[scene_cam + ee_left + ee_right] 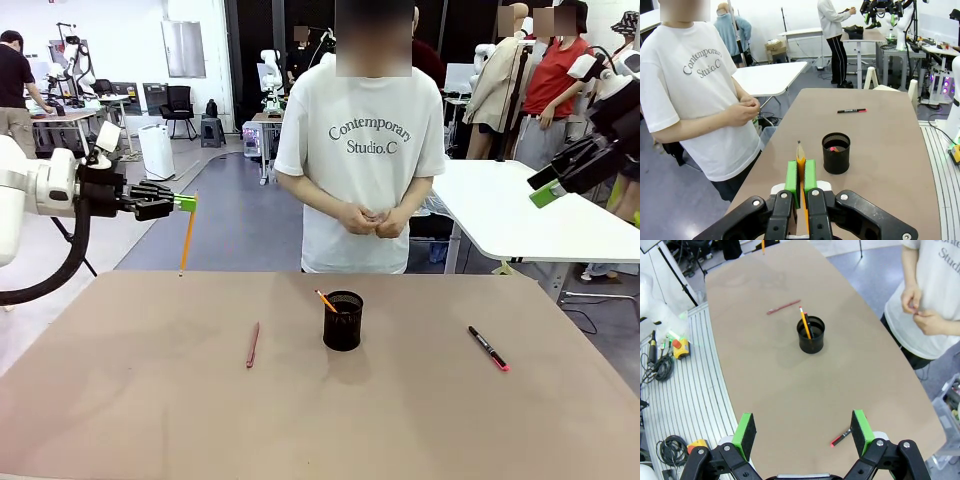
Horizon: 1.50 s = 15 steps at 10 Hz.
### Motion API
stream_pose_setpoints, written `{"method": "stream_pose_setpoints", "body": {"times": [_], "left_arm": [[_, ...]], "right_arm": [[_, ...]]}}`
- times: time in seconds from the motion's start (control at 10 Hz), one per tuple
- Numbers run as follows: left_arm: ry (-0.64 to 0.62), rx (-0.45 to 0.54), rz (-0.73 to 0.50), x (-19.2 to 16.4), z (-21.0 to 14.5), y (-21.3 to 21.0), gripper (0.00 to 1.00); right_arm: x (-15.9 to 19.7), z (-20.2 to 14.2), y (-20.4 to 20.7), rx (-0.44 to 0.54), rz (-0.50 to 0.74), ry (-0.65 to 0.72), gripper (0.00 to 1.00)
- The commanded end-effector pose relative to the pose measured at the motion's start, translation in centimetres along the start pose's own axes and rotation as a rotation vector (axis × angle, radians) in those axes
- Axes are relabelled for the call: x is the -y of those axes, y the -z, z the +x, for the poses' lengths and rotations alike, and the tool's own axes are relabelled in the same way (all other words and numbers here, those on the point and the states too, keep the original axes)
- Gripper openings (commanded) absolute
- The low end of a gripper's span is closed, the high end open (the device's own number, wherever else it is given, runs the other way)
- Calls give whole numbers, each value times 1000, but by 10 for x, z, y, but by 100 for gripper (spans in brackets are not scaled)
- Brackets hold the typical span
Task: Place the pens into the pen holder.
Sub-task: Pick up a writing instrument from the table and place it into the Pen holder.
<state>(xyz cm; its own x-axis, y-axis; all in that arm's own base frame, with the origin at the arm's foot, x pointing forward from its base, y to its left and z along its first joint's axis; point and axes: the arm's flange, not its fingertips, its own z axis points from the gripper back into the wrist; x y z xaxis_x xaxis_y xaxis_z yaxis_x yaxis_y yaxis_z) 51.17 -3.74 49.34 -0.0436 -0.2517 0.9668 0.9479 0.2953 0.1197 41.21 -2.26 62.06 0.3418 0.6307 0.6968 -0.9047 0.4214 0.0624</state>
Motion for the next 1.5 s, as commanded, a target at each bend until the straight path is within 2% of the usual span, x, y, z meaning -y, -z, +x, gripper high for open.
{"method": "stream_pose_setpoints", "body": {"times": [0.0,1.4], "left_arm": [[0,4,-5,-1,0,0,0],[0,4,-5,-1,0,0,0]], "right_arm": [[-1,1,-1,5,1,-4,100],[-1,1,-1,5,1,-4,100]]}}
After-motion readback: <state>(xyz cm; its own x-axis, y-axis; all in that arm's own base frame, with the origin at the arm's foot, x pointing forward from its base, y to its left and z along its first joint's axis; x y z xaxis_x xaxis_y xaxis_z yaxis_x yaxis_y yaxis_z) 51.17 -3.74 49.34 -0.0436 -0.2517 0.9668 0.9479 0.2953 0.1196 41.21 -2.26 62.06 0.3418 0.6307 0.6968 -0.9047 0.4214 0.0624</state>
